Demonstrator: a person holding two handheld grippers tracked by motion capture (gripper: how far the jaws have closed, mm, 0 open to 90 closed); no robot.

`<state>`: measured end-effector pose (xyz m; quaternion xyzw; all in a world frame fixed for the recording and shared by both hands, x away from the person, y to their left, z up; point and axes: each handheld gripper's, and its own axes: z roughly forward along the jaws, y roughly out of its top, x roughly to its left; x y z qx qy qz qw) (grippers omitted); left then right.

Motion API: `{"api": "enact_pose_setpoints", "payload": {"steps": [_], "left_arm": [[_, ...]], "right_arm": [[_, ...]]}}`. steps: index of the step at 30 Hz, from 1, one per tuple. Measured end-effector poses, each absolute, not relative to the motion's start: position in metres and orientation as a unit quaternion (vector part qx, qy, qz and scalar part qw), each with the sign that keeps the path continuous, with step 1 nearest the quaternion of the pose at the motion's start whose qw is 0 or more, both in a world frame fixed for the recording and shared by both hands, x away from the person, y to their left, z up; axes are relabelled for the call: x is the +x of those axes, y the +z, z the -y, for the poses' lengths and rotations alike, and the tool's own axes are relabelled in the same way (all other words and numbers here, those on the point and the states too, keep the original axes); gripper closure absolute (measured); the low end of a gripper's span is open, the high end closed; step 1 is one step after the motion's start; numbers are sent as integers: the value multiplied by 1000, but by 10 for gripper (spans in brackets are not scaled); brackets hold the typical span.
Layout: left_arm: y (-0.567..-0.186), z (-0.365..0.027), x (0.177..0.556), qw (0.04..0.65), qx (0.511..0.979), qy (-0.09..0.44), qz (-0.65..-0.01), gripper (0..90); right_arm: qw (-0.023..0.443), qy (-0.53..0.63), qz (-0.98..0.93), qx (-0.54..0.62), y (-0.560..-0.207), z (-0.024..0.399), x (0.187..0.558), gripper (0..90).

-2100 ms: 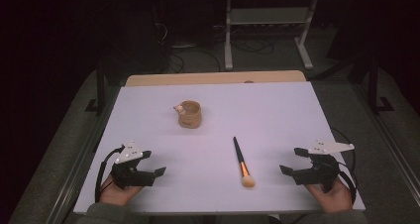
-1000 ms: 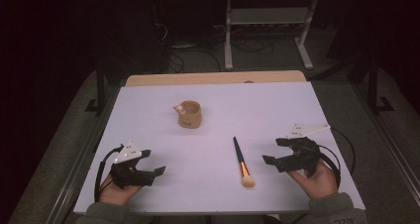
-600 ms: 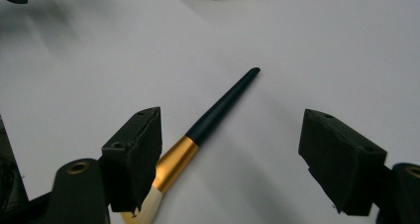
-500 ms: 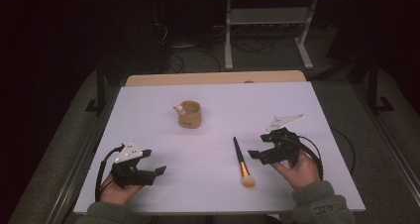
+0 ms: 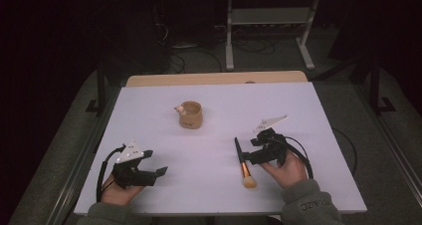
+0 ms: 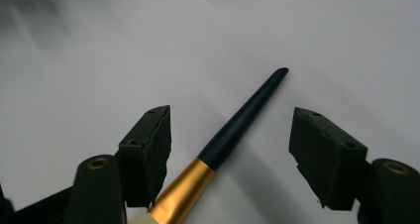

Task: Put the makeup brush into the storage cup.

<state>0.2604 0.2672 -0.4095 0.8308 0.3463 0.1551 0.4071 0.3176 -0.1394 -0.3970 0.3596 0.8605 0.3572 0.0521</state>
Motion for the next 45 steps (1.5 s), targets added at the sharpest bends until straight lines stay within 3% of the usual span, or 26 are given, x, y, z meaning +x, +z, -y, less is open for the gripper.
{"api": "enact_pose_setpoints", "payload": {"steps": [8,18,23,31,45], "left_arm": [[-410,-267,260,408,830,153,-349,203],[-410,-267,261,408,830,153,-348,205],[-411,-267,261,408,830,154,-349,207],[-411,-268,261,404,832,153,-348,209],[-409,-267,262,413,827,146,-351,217]], "right_arm": [[31,333,-865,375,-417,128,320,357],[41,301,-877,374,-432,117,317,471],[87,268,-893,352,-435,108,311,568],[93,266,-897,342,-434,106,309,733],[49,298,-892,336,-428,121,318,738]]}}
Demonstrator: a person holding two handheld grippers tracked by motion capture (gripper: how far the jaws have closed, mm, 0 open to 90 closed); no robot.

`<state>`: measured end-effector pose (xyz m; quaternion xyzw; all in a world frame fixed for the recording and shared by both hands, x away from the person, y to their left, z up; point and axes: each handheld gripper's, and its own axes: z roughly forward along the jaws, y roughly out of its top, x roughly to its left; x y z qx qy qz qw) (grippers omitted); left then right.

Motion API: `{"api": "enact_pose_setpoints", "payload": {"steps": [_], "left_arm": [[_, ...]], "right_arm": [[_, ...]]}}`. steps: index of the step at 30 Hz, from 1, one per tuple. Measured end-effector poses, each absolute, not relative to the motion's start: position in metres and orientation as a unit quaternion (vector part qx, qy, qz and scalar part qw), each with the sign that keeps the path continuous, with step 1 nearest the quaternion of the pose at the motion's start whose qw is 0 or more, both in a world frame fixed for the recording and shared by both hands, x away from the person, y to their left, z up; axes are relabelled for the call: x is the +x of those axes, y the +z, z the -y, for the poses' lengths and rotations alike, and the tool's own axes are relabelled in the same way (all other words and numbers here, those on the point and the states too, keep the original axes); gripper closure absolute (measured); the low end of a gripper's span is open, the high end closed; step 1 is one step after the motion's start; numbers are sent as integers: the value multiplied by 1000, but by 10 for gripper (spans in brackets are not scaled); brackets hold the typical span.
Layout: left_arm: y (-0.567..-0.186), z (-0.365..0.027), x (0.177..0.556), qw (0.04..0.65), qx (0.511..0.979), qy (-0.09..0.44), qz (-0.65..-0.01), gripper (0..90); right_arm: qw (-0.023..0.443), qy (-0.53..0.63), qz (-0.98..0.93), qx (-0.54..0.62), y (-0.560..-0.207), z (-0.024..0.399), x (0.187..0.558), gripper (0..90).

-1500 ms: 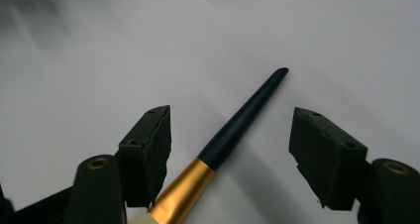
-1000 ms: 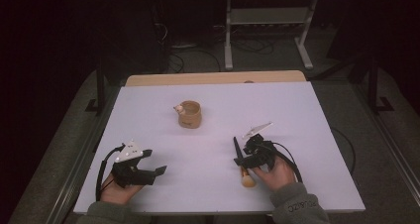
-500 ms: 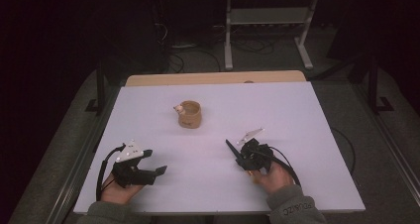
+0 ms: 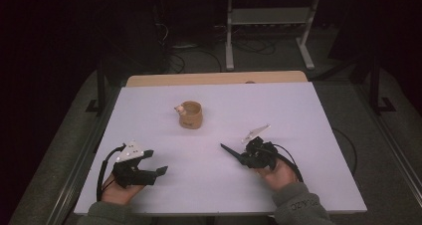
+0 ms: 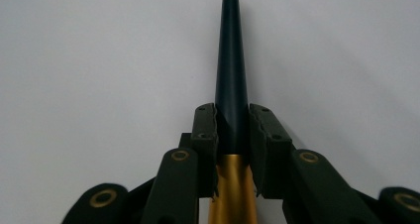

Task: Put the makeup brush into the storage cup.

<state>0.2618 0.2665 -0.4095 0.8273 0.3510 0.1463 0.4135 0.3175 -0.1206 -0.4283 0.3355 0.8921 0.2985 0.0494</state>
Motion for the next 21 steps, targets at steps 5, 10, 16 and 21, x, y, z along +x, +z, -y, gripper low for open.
{"api": "enact_pose_setpoints", "payload": {"steps": [5,10,16,21], "left_arm": [[-406,-266,263,413,831,147,-342,228],[-402,-264,264,415,834,141,-334,243],[-388,-257,268,409,848,139,-307,255],[-373,-250,271,412,854,137,-287,266]], "right_arm": [[43,309,-894,322,-414,136,320,739],[45,318,-897,305,-400,145,319,739],[43,330,-899,284,-382,154,316,738],[40,336,-906,255,-371,157,312,738]]}}
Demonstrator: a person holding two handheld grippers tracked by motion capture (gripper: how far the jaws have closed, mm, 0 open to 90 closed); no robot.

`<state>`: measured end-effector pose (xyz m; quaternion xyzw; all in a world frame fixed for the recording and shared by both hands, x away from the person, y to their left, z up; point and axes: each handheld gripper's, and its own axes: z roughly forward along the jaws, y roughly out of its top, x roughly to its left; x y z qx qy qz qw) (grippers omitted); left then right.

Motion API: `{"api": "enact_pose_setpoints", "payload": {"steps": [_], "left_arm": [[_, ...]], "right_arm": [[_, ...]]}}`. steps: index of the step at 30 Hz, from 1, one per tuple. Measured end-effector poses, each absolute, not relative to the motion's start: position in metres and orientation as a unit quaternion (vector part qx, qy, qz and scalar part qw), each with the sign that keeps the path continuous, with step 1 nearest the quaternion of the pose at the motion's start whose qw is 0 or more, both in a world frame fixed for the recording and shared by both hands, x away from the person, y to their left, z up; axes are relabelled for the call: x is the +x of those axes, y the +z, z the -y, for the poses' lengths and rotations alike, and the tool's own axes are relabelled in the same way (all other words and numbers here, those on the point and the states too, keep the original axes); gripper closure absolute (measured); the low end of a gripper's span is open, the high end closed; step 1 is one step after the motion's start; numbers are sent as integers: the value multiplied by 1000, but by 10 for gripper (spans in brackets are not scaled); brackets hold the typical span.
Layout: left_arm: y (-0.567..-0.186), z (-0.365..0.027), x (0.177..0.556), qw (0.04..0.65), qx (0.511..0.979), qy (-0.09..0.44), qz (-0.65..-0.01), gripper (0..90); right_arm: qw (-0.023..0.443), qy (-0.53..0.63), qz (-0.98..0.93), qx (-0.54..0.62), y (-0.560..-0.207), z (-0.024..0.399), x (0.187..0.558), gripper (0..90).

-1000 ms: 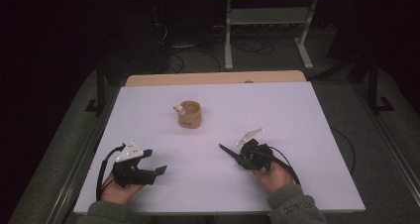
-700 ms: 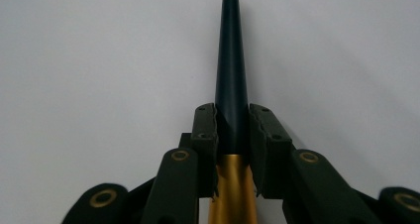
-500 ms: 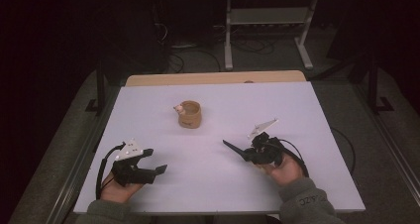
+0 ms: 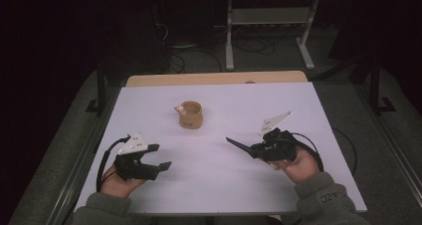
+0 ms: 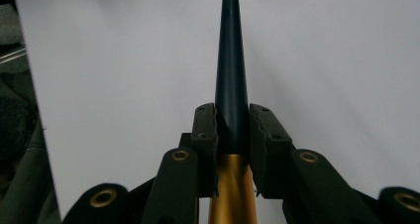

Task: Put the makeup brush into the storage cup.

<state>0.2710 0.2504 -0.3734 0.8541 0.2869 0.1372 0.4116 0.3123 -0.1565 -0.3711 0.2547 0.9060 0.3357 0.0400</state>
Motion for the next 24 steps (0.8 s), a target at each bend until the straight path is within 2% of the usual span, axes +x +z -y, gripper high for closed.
{"api": "enact_pose_setpoints", "payload": {"steps": [13,24], "left_arm": [[-346,-221,278,399,883,106,-225,306],[-333,-185,278,371,912,77,-157,324]], "right_arm": [[37,345,-921,179,-350,150,299,738],[23,341,-934,104,-349,114,294,738]]}}
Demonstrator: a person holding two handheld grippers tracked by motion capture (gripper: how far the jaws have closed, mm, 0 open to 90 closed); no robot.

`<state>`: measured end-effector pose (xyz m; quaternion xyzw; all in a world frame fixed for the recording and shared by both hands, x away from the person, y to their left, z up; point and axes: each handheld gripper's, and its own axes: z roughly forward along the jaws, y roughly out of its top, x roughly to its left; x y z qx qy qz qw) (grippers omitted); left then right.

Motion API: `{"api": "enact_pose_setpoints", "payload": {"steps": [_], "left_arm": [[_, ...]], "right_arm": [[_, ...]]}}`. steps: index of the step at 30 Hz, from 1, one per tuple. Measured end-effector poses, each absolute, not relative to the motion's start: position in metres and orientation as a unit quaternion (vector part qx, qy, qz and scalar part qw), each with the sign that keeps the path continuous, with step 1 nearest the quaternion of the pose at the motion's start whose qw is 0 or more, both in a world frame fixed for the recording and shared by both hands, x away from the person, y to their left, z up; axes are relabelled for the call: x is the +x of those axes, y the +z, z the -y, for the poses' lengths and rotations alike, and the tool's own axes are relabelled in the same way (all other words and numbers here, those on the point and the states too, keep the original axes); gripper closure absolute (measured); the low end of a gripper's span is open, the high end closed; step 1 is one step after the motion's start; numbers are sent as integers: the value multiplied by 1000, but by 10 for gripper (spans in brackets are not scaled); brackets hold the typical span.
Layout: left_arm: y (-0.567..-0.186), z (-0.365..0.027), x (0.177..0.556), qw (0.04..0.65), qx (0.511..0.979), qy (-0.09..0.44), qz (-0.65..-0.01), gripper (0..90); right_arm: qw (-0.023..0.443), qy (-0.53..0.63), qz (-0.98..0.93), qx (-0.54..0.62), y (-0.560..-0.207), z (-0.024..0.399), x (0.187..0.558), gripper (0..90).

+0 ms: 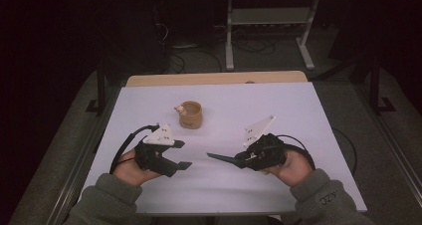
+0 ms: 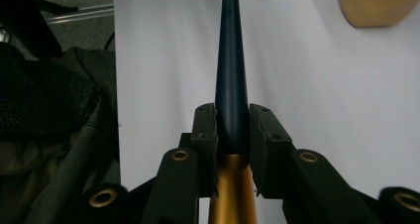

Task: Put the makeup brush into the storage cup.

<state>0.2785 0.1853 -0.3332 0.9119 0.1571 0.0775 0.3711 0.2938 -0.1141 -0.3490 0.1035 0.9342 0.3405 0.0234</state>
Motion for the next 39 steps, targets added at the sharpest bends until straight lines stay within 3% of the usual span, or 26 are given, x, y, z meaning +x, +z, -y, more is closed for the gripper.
{"api": "enact_pose_setpoints", "payload": {"steps": [12,25,34,39], "left_arm": [[-343,-153,275,328,939,36,-96,441],[-354,-141,268,291,955,-2,-51,746],[-355,-144,263,298,954,9,-35,778],[-357,-151,263,296,954,19,-45,779]], "right_arm": [[-5,323,-946,36,-352,70,288,737],[-22,320,-947,2,-351,52,285,737],[-27,329,-944,-9,-353,52,283,718],[-27,328,-944,0,-357,57,286,606]]}}
